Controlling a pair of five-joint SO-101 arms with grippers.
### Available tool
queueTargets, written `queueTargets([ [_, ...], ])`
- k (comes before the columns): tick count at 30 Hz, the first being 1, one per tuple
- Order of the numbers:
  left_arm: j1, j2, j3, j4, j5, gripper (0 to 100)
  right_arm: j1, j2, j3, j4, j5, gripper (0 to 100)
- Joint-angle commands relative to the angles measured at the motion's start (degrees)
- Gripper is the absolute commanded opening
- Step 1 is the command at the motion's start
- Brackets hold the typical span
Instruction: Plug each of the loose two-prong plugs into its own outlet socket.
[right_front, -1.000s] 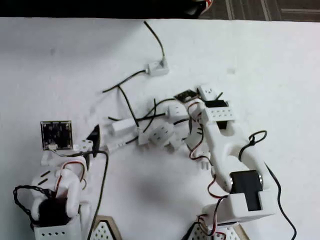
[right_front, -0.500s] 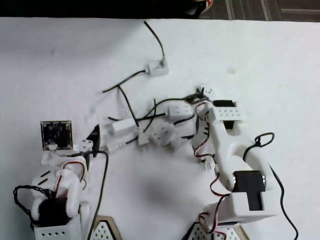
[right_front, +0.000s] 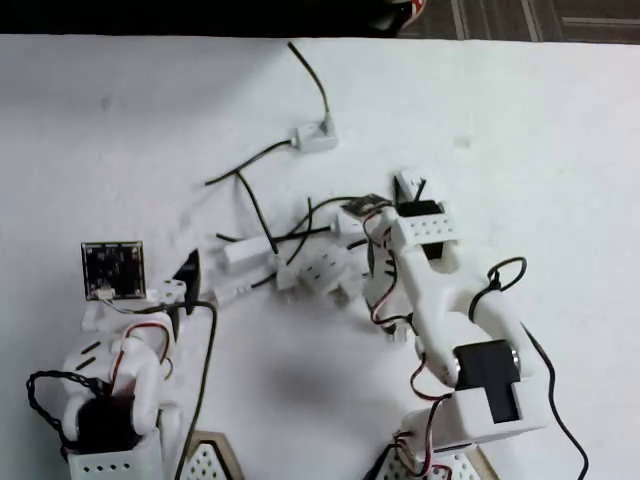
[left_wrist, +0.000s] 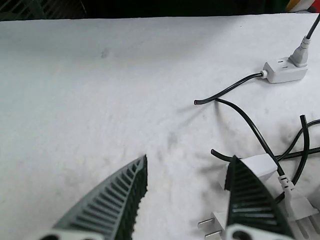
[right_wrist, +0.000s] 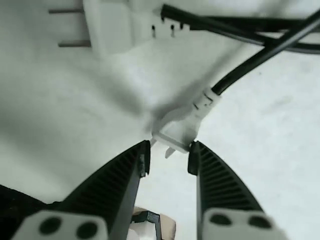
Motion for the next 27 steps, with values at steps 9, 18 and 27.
queueTargets([
  [9,-0.4,-0.3,-0.4,-1.2,0.4,26,-1.3,-2.2,-7.7,8.2,-0.5,12.6],
  [18,-0.3,-0.3,-0.4,-1.2,0.4,26,-1.3,-2.3,1.9,-2.9,-0.5,12.5],
  [27,-0.3,-0.3,-0.4,-1.2,0.4,26,2.0,-2.2,3.9,-5.8,-0.1,12.6],
])
